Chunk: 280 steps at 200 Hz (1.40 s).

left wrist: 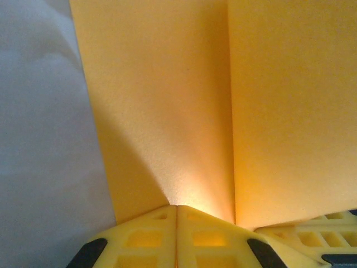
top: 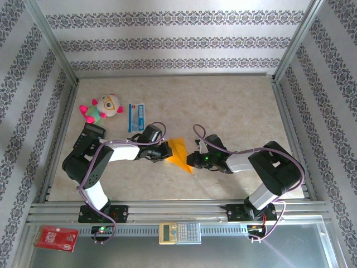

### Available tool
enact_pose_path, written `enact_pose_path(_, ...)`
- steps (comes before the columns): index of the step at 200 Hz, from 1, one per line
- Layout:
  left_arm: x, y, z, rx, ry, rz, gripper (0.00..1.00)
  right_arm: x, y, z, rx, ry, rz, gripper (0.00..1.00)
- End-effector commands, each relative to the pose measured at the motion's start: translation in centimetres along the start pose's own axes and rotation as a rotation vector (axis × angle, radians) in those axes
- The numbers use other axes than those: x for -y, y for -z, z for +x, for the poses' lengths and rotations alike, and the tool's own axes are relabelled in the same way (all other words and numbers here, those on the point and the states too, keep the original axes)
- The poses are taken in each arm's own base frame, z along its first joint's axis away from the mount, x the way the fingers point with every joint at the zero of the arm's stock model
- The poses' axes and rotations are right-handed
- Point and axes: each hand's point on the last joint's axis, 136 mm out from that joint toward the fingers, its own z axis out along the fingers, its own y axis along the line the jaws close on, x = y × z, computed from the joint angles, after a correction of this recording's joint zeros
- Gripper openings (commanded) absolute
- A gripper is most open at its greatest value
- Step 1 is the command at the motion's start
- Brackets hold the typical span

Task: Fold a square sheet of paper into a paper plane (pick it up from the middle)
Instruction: Fourth fold the wing at the center of the table.

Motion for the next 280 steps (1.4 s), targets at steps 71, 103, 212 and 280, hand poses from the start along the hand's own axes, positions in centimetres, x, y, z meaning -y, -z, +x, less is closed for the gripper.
enact_pose_path(71,-2.9,-0.8,1.3,-0.038,0.003,-0.120,0.09,-1.3,-0.3,-0.4,-0.038,0.002,-0.071,0.00)
enact_pose_path(103,-2.9,-0.7,1.3,-0.035,-0.002,-0.123,0.09,-1.2,-0.5,-0.4,-0.052,-0.024,-0.093,0.00)
enact_pose_path(212,-0.4,1.9,0.0,0.019,-0.058,-0.106,0.20,0.1,-0.5,-0.2,-0.033,-0.060,-0.060,0.00)
enact_pose_path(280,2.2,2.6,-0.2,0.016,-0.071,-0.007,0.26,0.8,-0.9,0.1,-0.034,-0.079,-0.047,0.00)
